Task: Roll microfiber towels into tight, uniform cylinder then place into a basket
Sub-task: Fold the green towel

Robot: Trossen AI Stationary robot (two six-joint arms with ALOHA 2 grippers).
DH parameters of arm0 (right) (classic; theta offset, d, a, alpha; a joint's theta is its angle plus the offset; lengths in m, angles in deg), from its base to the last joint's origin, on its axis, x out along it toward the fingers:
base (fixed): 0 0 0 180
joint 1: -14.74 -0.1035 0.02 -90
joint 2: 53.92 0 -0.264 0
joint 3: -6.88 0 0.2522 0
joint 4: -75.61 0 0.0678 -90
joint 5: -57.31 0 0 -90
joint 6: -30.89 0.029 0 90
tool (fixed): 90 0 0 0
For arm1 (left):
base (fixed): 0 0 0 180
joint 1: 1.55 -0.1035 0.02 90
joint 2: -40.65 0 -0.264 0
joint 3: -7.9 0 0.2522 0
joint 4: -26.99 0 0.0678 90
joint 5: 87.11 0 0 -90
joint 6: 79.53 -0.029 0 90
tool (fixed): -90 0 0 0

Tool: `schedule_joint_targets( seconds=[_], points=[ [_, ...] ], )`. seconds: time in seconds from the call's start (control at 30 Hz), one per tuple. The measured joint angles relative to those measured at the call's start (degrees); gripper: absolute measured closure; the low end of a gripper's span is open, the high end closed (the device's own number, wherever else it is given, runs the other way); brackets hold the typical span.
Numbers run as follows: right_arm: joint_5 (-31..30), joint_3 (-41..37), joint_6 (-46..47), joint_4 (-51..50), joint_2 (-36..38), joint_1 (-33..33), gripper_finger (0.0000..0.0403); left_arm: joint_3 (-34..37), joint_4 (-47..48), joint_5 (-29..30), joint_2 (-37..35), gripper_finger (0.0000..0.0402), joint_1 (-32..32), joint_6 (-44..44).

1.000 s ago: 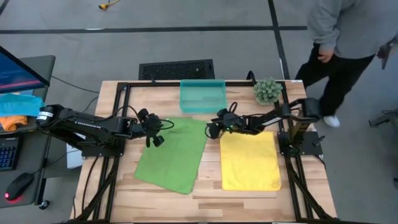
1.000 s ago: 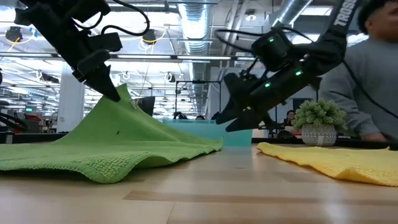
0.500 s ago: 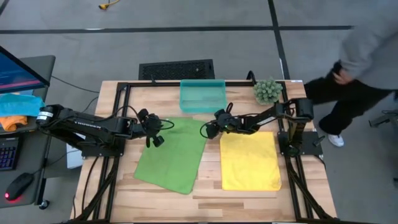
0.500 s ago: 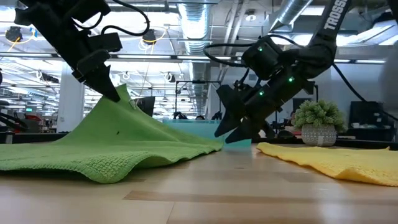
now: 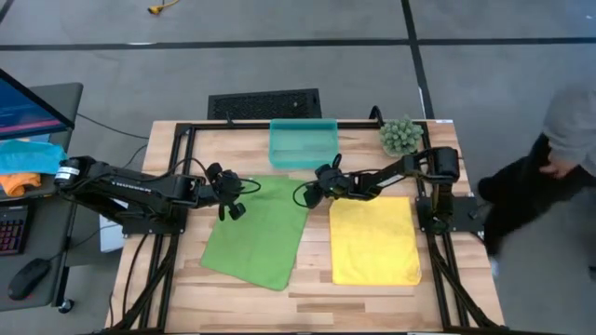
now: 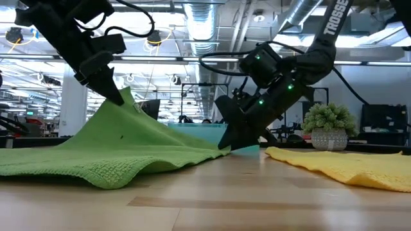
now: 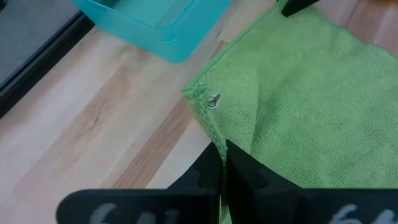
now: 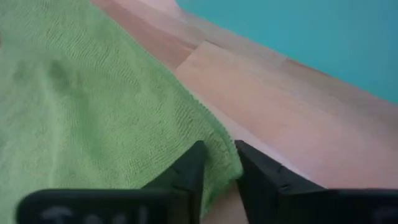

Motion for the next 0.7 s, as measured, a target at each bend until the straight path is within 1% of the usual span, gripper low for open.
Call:
schedule_joint_targets(
  seconds=[0.2, 0.23, 0.3, 0.4, 0.47, 0.6, 0.7],
  points=[
    [0.4, 0.0, -2.4, -0.6, 0.0, -0.6, 0.0385, 0.0, 1.3, 0.0, 0.0, 0.0401, 0.0, 1.2],
    [0.3, 0.0, -3.3, -0.5, 0.0, -0.9, 0.0391, 0.0, 1.3, 0.0, 0.0, 0.0401, 0.0, 1.5],
    [0.4, 0.0, -3.9, -0.4, 0.1, -1.3, 0.0392, 0.0, 1.3, 0.0, 0.0, 0.0401, 0.0, 1.5],
    [1.7, 0.0, -4.4, -2.0, 1.6, -1.9, 0.0382, 0.0, 1.3, 0.0, 0.0, 0.0401, 0.0, 1.5],
    [1.9, 0.0, -5.3, -3.9, 3.1, -2.5, 0.0383, 0.0, 1.2, 0.0, 0.0, 0.0401, 0.0, 1.3],
    [0.2, 0.0, -8.0, -5.9, 7.6, -4.2, 0.0397, 0.0, 1.2, 0.9, 0.0, 0.0401, 0.7, 0.4],
    [-2.2, 0.0, -8.4, -7.2, 10.9, -5.8, 0.0391, 0.0, 1.2, 2.8, 0.0, 0.0401, 1.5, -0.5]
  ],
)
